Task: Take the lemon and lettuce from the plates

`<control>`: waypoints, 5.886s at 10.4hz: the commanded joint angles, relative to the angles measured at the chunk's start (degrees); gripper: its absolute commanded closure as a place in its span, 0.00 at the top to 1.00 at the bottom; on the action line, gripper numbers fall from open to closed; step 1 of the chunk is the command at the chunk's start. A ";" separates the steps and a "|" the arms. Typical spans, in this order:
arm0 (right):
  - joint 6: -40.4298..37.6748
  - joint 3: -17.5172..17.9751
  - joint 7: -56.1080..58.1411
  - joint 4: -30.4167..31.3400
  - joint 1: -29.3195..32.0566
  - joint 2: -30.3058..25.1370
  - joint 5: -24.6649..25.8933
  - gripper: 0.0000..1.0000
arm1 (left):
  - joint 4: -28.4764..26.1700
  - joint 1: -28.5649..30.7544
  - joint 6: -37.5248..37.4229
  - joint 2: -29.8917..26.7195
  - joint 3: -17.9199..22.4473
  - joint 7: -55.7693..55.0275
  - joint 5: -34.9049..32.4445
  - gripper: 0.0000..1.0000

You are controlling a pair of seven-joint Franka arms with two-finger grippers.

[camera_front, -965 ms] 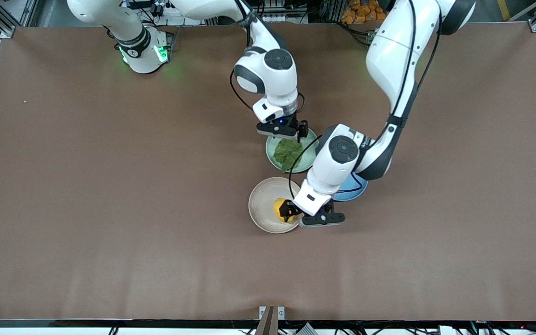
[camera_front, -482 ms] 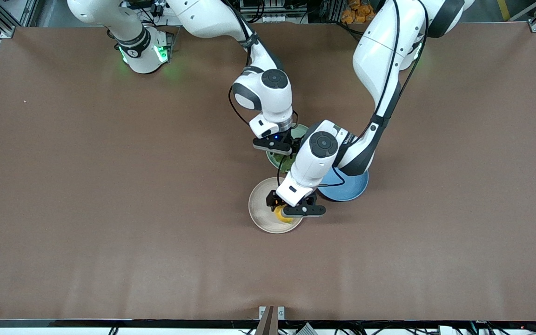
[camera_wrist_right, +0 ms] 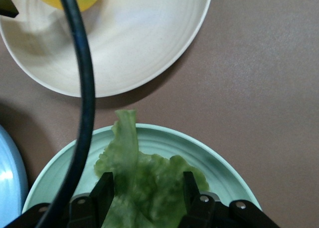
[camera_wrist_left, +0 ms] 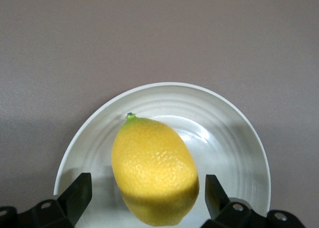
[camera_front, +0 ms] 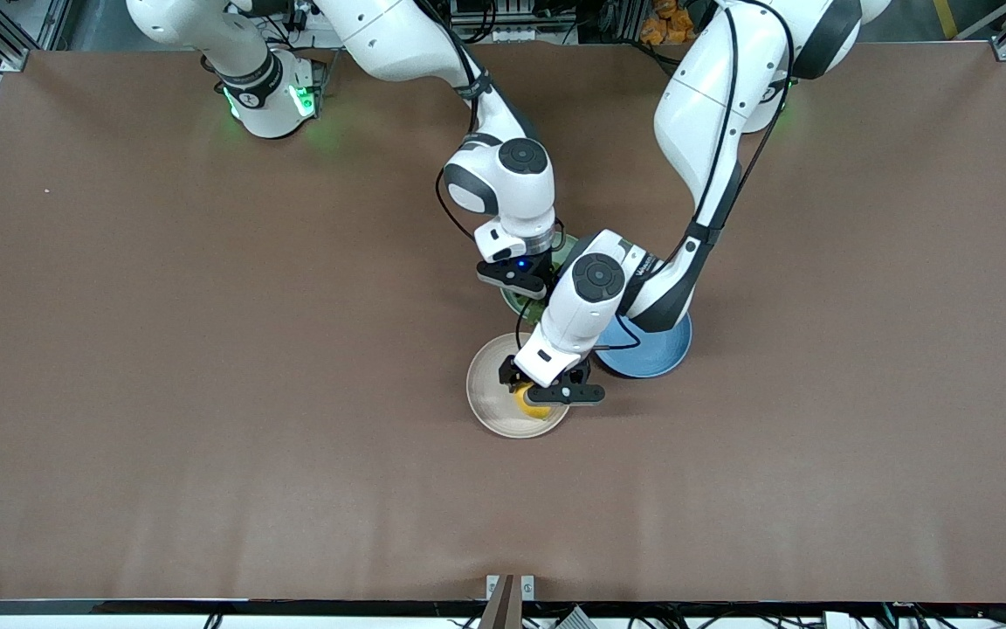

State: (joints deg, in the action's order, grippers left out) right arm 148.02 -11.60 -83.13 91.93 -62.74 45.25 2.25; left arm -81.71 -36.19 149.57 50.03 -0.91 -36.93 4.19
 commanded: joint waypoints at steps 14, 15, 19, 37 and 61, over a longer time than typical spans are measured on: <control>-32.06 -3.16 28.33 -1.75 3.22 -21.06 -0.13 0.00 | -3.96 6.91 -16.41 -12.65 0.21 -1.92 -0.68 0.00; -35.05 -3.60 33.33 -1.75 5.24 -23.17 -0.22 0.00 | -7.03 8.49 -16.50 -15.11 0.21 -0.26 -0.68 0.00; -42.27 -3.69 53.10 -1.84 19.18 -27.32 -0.22 0.00 | -18.38 14.55 -16.50 -22.16 0.39 8.34 -1.12 0.00; -32.93 9.13 85.50 8.10 61.41 -26.67 -6.64 1.00 | -35.27 35.14 -16.59 -31.48 0.39 39.75 -5.42 1.00; -69.62 7.65 86.03 -10.47 59.22 -46.83 -1.10 1.00 | -3.98 35.31 -61.32 -49.49 -2.60 34.56 -4.63 1.00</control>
State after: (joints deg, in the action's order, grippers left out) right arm 78.62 -3.56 1.89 79.05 -3.00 -0.86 0.27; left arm -87.21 -1.09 91.07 1.49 -3.32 -3.78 0.02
